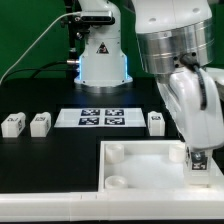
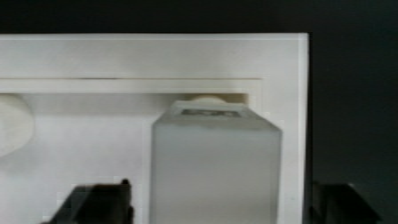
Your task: Assemble one leg
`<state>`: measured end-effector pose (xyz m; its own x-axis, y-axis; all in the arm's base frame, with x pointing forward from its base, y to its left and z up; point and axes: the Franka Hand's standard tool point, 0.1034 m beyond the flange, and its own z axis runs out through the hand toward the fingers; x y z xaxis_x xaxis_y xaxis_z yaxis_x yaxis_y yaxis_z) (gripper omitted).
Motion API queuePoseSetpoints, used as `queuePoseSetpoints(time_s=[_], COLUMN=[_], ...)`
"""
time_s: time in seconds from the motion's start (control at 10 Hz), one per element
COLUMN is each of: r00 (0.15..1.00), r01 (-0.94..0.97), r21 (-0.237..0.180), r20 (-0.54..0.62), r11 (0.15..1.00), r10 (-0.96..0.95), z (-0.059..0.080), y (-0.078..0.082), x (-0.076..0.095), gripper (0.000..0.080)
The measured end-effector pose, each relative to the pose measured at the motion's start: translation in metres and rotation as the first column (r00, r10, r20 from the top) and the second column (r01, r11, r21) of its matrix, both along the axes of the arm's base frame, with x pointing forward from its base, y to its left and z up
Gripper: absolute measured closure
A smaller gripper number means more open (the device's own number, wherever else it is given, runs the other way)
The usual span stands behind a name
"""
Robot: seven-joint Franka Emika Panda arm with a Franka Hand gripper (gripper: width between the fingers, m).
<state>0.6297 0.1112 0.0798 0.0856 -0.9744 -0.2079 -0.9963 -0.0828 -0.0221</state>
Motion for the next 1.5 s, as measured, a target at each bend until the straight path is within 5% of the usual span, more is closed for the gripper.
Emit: queuePoseSetpoints(time_s=[0.3,0.6,0.7,1.0,1.1,1.2,1.3,1.5], r00=[0.926,0.747,0.670,0.270,0.245,0.275,0.290,0.471], r01=[-0.368,-0.647,-0.725,-0.943,-0.949,-0.942,-0.937,-0.865], r21=[-0.025,-0.065,-0.085,-0.174,-0.177,-0.173,-0.171,-0.149], r20=[0.086,0.140,0.141,0.098,0.098,0.099,0.100,0.091], r11=[0.930,0.759,0.683,0.283,0.260,0.289,0.303,0.480], r10=[0.368,0.649,0.729,0.958,0.964,0.956,0.952,0.877], z=[-0.001,-0.001,-0.001,-0.003,-0.003,-0.003,-0.003,-0.004], y=[0.003,0.001,0.003,0.016,0.013,0.014,0.014,0.011], x=[0.000,0.000,-0.001,-0.004,-0.003,-0.003,-0.003,-0.004], gripper=[0.0152,0.0151,0.0151,0.0151,0.0280,0.0280,0.0417,0.0495])
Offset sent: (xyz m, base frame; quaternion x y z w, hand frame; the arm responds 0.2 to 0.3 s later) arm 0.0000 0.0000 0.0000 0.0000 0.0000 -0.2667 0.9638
